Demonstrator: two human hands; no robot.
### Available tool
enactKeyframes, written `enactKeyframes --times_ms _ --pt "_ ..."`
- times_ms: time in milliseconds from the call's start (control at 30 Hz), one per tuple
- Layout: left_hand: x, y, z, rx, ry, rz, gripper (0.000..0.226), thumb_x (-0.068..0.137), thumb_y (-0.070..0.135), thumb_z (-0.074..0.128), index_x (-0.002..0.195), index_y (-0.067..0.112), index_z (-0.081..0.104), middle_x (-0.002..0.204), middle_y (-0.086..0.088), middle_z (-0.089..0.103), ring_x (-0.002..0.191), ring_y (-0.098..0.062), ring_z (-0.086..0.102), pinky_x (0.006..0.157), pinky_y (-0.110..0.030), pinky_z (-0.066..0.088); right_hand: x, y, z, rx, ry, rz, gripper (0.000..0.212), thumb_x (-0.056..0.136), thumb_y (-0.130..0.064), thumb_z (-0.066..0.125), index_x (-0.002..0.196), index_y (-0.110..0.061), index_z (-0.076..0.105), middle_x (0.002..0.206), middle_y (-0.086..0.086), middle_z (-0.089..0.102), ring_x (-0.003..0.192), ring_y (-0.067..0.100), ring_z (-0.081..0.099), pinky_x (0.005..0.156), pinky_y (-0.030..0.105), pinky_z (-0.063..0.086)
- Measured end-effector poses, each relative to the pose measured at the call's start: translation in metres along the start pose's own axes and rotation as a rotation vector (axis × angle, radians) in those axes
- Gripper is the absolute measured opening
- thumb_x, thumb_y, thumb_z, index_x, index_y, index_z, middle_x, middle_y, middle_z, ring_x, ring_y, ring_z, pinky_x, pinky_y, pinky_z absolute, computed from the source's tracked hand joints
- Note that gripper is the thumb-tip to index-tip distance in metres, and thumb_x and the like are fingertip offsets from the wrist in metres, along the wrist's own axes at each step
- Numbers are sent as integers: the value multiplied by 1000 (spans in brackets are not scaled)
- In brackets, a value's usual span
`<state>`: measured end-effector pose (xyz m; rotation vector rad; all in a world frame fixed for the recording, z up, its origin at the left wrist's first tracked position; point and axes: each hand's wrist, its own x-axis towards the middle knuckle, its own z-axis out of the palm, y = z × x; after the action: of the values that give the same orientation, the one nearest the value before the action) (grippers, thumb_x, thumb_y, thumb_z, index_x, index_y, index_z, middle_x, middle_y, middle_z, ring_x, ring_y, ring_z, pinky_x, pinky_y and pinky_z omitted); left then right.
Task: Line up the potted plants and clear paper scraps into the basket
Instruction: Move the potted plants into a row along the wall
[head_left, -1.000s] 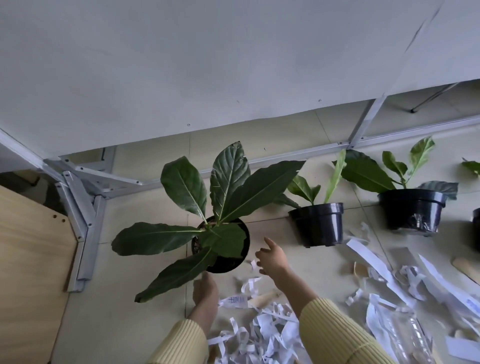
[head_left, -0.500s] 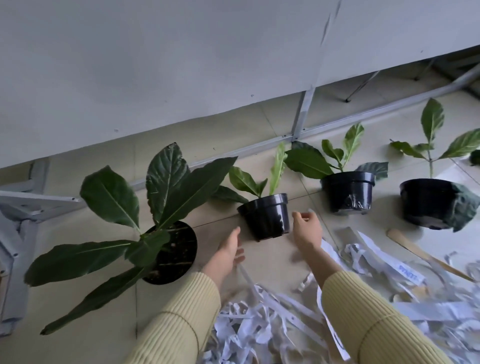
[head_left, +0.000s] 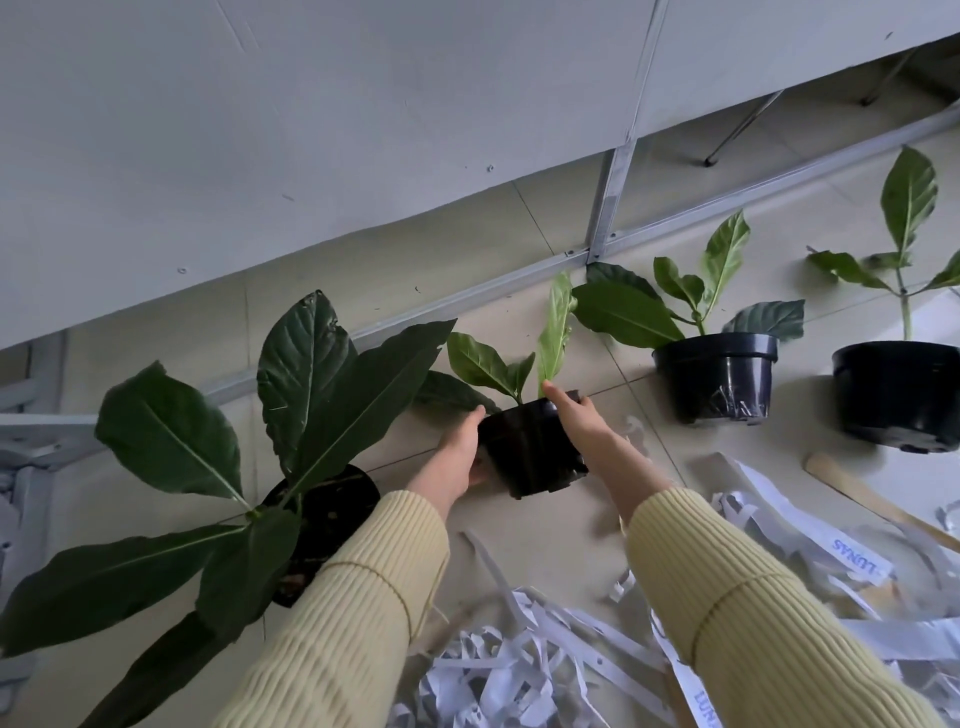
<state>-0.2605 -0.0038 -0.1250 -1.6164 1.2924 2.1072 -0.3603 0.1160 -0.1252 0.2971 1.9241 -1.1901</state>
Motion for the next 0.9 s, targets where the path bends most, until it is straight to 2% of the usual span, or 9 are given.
enactKeyframes --times_ms 233,367,467,533,633,700,767,833,900 --pt "-4 -9 -1 -13 -77 2 23 88 33 52 95 14 63 99 -12 64 95 -29 61 82 -40 54 -11 10 -3 0 15 -32 60 80 -53 53 126 -16 43 112 9 57 98 24 56 78 35 43" --pt "-14 -14 -3 -63 -101 31 16 88 16 52 101 7 57 94 -12 61 86 -25 61 63 -36 56 -23 31 -8 89 42 -124 39 82 -38 50 117 -22 47 107 8 59 91 20 56 76 35 45" --pt "-21 -19 -1 -94 -114 68 23 85 3 49 107 2 54 100 -17 59 88 -26 60 64 -36 57 -33 43 -10 179 25 -180 42 83 -23 47 125 -26 46 109 6 59 100 22 55 84 37 47" --pt "-25 -24 1 -113 -118 93 28 84 -3 47 111 1 48 105 -19 56 91 -27 58 68 -38 56 -39 47 -11 224 3 -178 46 82 -15 45 125 -33 46 104 1 60 95 18 57 75 31 47" --pt "-27 -32 -1 -148 -82 143 30 83 -10 46 107 7 39 96 -12 52 83 -22 56 71 -40 54 -46 56 -16 288 -61 -125 54 82 -6 42 123 -41 46 96 0 61 85 16 57 75 32 51" --pt "-26 -40 -4 -138 -71 169 38 83 -14 45 111 11 37 97 -8 52 82 -21 58 74 -39 54 -50 66 -17 352 -121 -59 50 84 3 43 122 -29 49 96 3 57 82 19 54 67 31 55" --pt "-25 -51 -7 -109 -63 185 47 83 -17 46 116 14 35 103 -6 54 83 -19 60 64 -31 57 -53 75 -17 443 -150 13 35 88 10 45 117 -8 50 103 13 57 82 24 56 60 30 59" --pt "-24 -62 -9 -75 -39 202 49 82 -17 47 118 14 35 111 -8 55 84 -18 60 54 -23 55 -55 84 -13 465 -151 76 28 92 9 48 118 0 50 110 19 58 90 30 62 70 27 59" --pt "-20 -71 -9 -61 -32 218 47 84 -15 48 118 16 37 122 -9 51 92 -18 58 57 -23 53 -55 90 -11 480 -135 104 32 93 7 49 124 3 47 117 21 57 109 36 60 86 33 52"
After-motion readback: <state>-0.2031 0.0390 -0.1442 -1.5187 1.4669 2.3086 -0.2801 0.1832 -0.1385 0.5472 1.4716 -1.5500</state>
